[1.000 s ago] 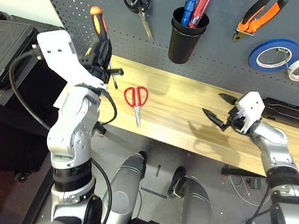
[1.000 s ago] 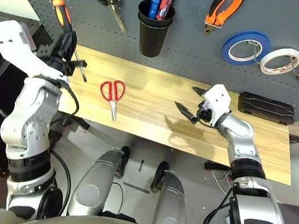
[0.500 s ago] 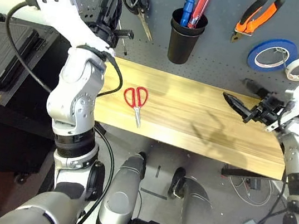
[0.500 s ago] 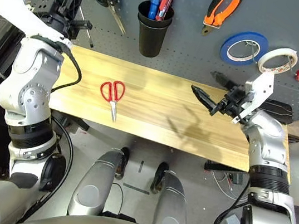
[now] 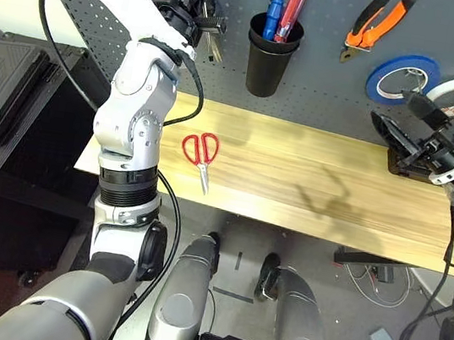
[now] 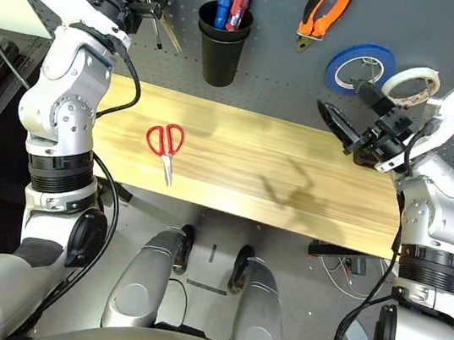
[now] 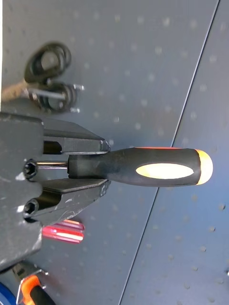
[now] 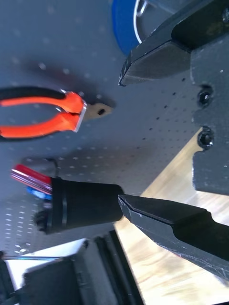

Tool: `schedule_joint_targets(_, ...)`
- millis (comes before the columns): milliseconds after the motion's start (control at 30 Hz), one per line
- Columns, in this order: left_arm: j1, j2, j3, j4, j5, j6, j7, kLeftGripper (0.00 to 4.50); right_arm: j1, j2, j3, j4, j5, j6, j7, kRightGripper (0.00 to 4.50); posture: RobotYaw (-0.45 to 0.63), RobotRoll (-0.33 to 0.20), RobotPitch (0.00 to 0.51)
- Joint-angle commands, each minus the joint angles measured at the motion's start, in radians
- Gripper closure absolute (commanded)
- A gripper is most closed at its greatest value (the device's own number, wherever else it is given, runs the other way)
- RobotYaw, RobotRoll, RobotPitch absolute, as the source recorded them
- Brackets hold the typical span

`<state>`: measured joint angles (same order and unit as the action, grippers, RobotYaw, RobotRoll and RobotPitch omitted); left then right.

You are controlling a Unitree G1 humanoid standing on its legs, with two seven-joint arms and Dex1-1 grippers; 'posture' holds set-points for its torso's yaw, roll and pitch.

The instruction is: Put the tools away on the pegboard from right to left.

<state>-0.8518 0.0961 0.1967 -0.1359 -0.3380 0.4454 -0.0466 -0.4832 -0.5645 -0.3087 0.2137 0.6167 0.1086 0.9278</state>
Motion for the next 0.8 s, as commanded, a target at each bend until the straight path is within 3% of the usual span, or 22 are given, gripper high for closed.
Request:
schedule_joint_targets(33, -0.023, 0.003, -0.012, 0.01, 0.001, -0.024, -0.007, 3.98, -0.012, 0.005, -0.022, -0.051, 0.034, 0.044, -0.03, 0.0, 0.13, 0.0, 0.192)
schedule_joint_targets(467, -0.101, 0.044, -0.009, 0.031, -0.001, -0.027, -0.014, 3.98, -0.032, -0.004, -0.005, -0.091, 0.036, 0.096, -0.018, 0.0, 0.13, 0.0, 0.192)
schedule_joint_targets(800, -0.201, 0.01, -0.019, 0.12, 0.001, -0.087, -0.018, 3.98, -0.033, 0.01, 0.027, -0.099, 0.018, 0.093, -0.011, 0.0, 0.13, 0.0, 0.188)
